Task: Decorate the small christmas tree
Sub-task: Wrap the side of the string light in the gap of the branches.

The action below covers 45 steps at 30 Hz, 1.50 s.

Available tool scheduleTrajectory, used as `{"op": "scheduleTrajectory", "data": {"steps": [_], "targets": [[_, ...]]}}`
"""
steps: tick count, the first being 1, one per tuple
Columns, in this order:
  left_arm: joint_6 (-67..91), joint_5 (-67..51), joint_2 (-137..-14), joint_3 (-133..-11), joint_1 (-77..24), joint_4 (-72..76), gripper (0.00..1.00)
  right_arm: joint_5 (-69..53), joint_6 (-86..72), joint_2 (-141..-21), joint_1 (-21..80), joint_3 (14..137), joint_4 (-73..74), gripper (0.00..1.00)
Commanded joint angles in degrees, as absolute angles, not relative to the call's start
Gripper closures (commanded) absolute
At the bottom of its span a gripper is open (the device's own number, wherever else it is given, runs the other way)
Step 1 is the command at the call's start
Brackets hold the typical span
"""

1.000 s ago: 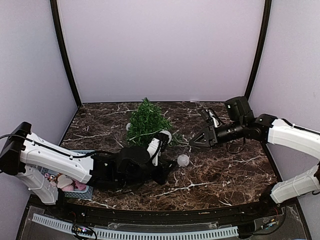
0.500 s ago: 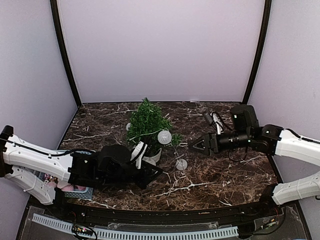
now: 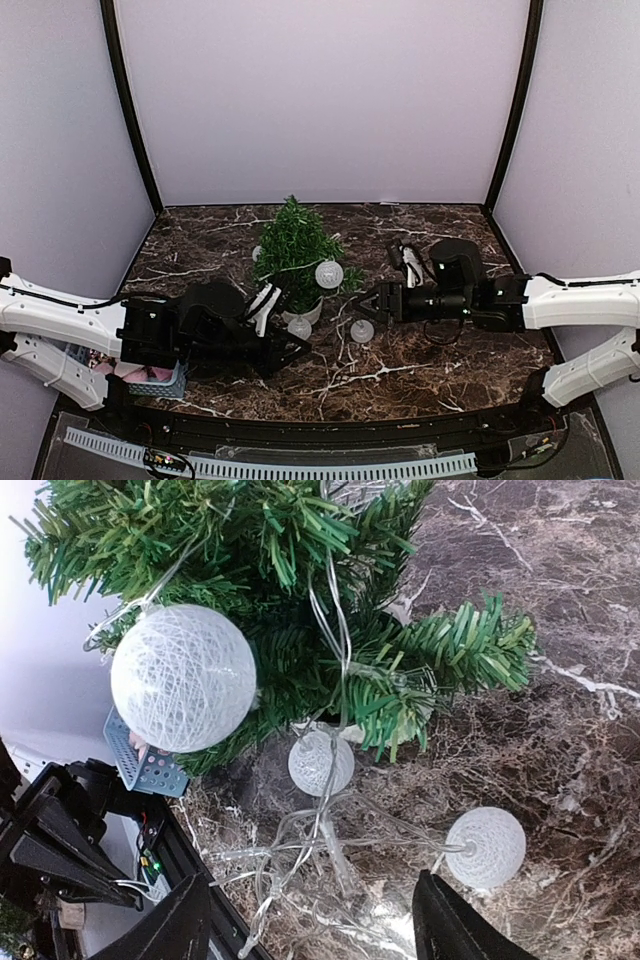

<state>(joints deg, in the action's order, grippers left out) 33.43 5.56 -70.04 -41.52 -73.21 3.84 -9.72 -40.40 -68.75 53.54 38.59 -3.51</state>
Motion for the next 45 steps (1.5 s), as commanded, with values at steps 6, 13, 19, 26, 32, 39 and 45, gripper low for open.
{"op": "scheduleTrajectory", "data": {"steps": [6,13,19,26,32,39,45], "targets": [[32.0,3.4,-69.1,-40.9,-72.8,2.9,1.0,-1.0,-52.9,-77.1,58.1,41.7,-11.5,0.45],[32.0,3.7,-67.8,-40.2,-72.6,1.9,1.0,1.7,-53.0,-79.0,58.7,44.2,-11.8,0.45],[31.7,3.5,-67.0,-40.1,-72.4,1.3,1.0,6.0,-53.1,-81.3,58.7,46.5,-8.8,0.65],[31.5,9.7,-63.4,-42.4,-70.6,-11.1,1.0,13.5,-56.3,-79.7,58.6,46.2,-5.4,1.0],[31.0,17.7,-53.4,-47.8,-67.1,-28.0,1.0,19.4,-56.8,-77.8,58.6,45.9,-0.3,1.0],[27.9,24.6,-46.1,-60.2,-66.4,-43.7,1.0,19.8,-57.0,-79.5,58.5,46.0,1.5,1.0],[26.7,28.5,-44.8,-72.6,-66.4,-52.0,1.0,18.8,-56.8,-79.2,58.5,45.9,1.1,1.0]]}}
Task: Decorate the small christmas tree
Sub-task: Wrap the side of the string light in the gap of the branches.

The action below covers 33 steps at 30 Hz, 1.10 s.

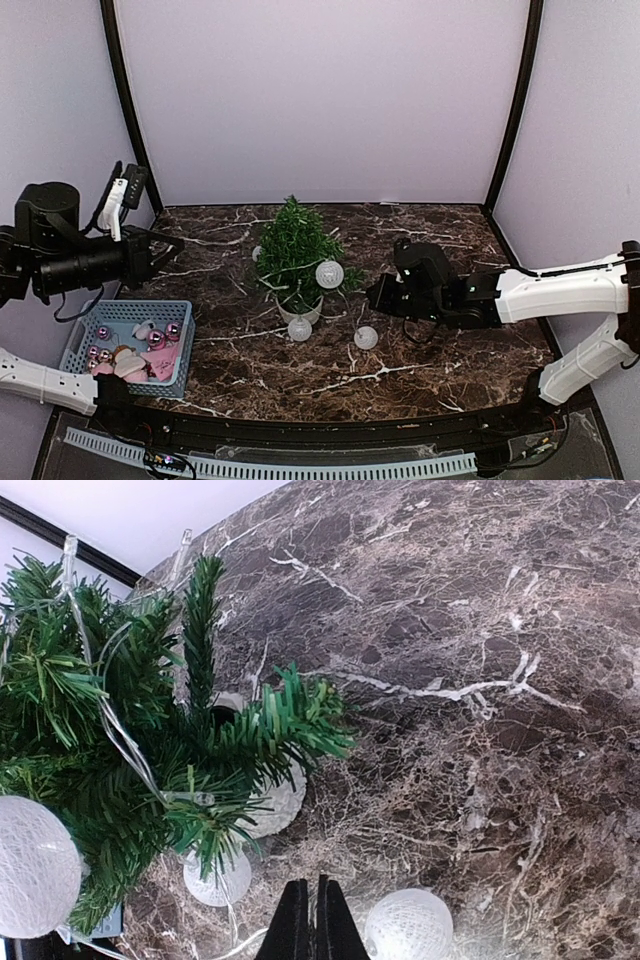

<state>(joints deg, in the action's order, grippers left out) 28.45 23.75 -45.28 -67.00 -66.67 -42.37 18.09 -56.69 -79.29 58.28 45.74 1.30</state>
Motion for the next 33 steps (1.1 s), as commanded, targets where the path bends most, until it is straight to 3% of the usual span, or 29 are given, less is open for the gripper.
{"op": "scheduleTrajectory", "data": {"steps": [1,9,18,19,22,24,29,33], "targets": [[26.7,29.3,-45.3,-73.9,-66.4,-53.9,1.0,18.1,-56.2,-78.8,58.5,45.8,0.5,1.0],[28.6,42.7,-54.6,-88.0,-66.1,-67.1,1.0,-3.1,-43.6,-76.5,59.2,46.0,-8.7,1.0],[13.1,35.8,-62.5,-86.8,-48.8,-52.9,1.0,-4.3,-42.2,-74.2,61.7,45.8,-9.3,1.0],[11.7,35.5,-62.4,-87.0,-46.5,-50.2,1.0,-3.4,-42.5,-74.0,61.7,45.7,-8.8,0.92],[9.5,33.4,-62.1,-88.1,-44.4,-44.1,1.0,1.0,-41.9,-71.4,61.8,46.1,-5.4,0.52],[7.8,30.2,-61.6,-88.7,-44.1,-41.2,1.0,4.9,-39.2,-69.0,61.9,47.9,-1.5,0.38],[6.4,25.6,-62.8,-93.1,-43.9,-40.8,1.0,12.2,-31.2,-65.7,62.0,55.3,7.1,0.24],[4.5,20.9,-63.8,-96.2,-44.0,-40.7,1.0,8.7,-23.9,-69.0,62.1,64.4,8.0,0.18]]}}
